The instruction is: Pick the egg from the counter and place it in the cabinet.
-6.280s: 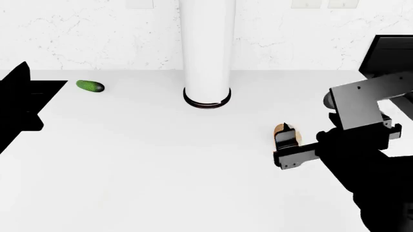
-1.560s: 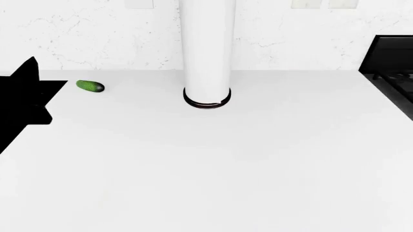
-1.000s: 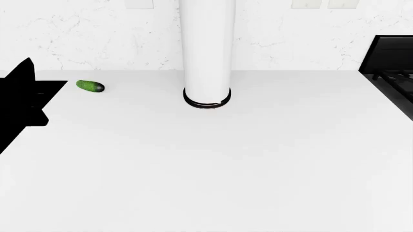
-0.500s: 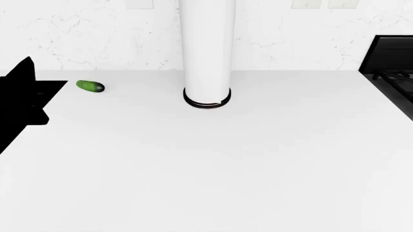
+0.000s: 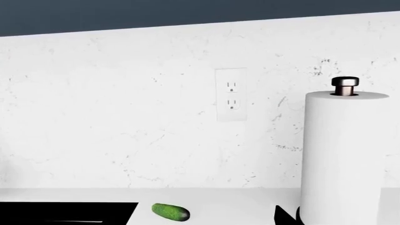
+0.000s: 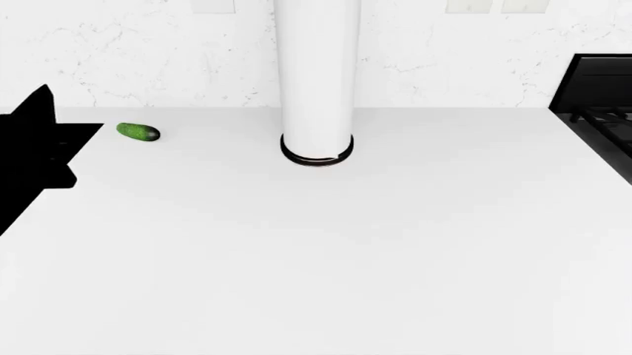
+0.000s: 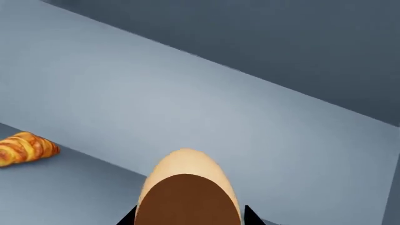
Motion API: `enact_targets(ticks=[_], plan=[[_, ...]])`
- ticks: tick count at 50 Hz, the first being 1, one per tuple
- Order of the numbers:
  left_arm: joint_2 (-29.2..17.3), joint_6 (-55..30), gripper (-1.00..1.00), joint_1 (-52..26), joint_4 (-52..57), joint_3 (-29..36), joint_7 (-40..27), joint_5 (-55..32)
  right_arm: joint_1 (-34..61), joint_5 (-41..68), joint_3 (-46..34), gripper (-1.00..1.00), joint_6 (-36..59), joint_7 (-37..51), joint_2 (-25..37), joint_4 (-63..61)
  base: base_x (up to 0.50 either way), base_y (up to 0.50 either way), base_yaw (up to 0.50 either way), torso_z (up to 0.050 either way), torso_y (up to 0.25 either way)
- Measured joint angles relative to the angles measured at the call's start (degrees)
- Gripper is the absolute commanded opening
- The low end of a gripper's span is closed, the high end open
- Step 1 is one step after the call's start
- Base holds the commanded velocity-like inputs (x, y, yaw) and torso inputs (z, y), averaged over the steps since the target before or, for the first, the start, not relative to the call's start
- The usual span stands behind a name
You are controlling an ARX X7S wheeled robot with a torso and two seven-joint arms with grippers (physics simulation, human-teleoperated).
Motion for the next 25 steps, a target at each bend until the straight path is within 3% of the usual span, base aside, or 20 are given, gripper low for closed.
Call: enact_targets(ticks=[17,25], plan=[[0.28,-0.05,1.00,0.95,-0.07,-0.77,0.94,1.04,-0.44,-1.03,-0.59,1.00,-0.33,-0.16,0.23,-1.57,0.00,0.00,0.00,0.000,0.000],[0.23,0.02,1.00,1.08,-0.13,-0.93,1.16,1.30,-0.21,0.42,0.55,1.00,5.26,0.81,0.81,-4.70,0.00,0.00,0.00,0.000,0.000]])
